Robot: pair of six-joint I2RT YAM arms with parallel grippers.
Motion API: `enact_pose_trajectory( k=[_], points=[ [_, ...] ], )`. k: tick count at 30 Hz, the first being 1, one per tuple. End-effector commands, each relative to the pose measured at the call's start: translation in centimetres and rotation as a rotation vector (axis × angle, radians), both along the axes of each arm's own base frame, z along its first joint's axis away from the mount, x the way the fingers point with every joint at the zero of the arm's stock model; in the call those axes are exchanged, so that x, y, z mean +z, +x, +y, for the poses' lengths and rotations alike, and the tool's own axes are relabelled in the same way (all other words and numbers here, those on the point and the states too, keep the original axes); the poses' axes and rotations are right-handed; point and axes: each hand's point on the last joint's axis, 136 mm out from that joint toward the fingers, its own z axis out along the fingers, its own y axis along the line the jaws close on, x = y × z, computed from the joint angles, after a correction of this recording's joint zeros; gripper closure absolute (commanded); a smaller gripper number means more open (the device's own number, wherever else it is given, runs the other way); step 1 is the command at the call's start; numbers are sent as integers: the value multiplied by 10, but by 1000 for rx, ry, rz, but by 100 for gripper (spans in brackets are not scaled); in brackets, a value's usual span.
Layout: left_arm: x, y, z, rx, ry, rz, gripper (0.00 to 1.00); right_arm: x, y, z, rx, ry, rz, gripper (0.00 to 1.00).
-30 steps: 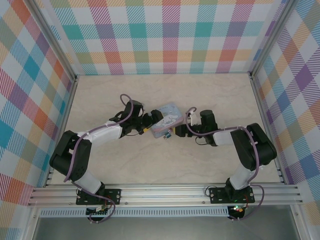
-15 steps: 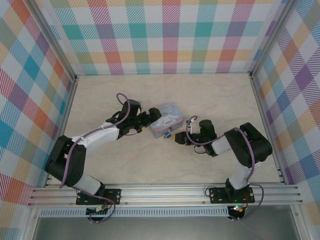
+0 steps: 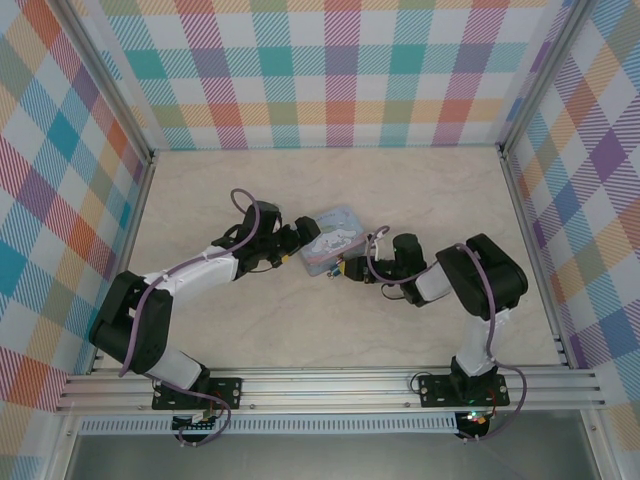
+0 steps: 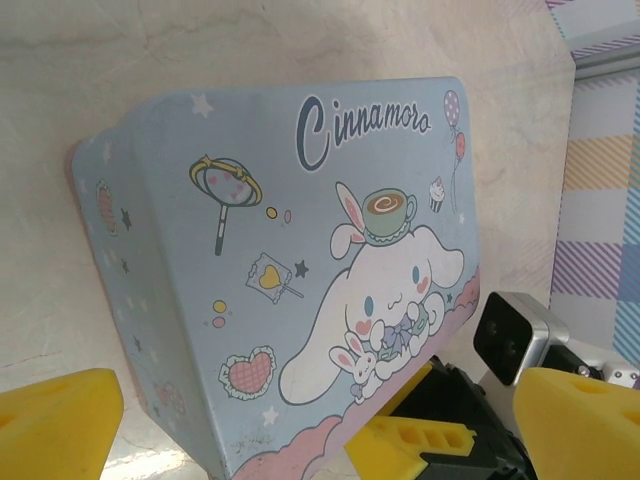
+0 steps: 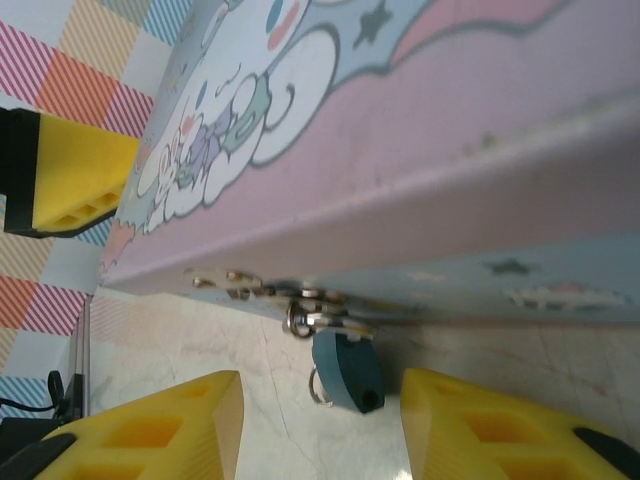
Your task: Unlock the padlock with the key
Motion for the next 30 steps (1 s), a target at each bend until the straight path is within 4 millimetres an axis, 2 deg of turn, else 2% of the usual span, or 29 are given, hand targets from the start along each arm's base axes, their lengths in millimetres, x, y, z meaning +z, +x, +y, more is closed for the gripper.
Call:
enact_pose_trajectory(
  k=[1, 6, 13, 21, 30],
  points=[
    [0, 10, 6, 32, 11, -6, 0, -8, 6, 4, -9, 0, 7, 54],
    [-1, 18, 9, 49, 15, -19, 0, -9, 8, 3, -18, 5, -15, 56],
    [5, 41, 28, 77, 74, -76, 0, -3, 10, 4, -11, 36, -62, 57],
    [1, 50, 27, 70, 72, -74, 0, 1, 9, 7, 17, 59, -86, 63],
    [0, 48, 29, 75, 75, -73, 0, 3, 10, 6, 9, 73, -99, 83]
  ],
)
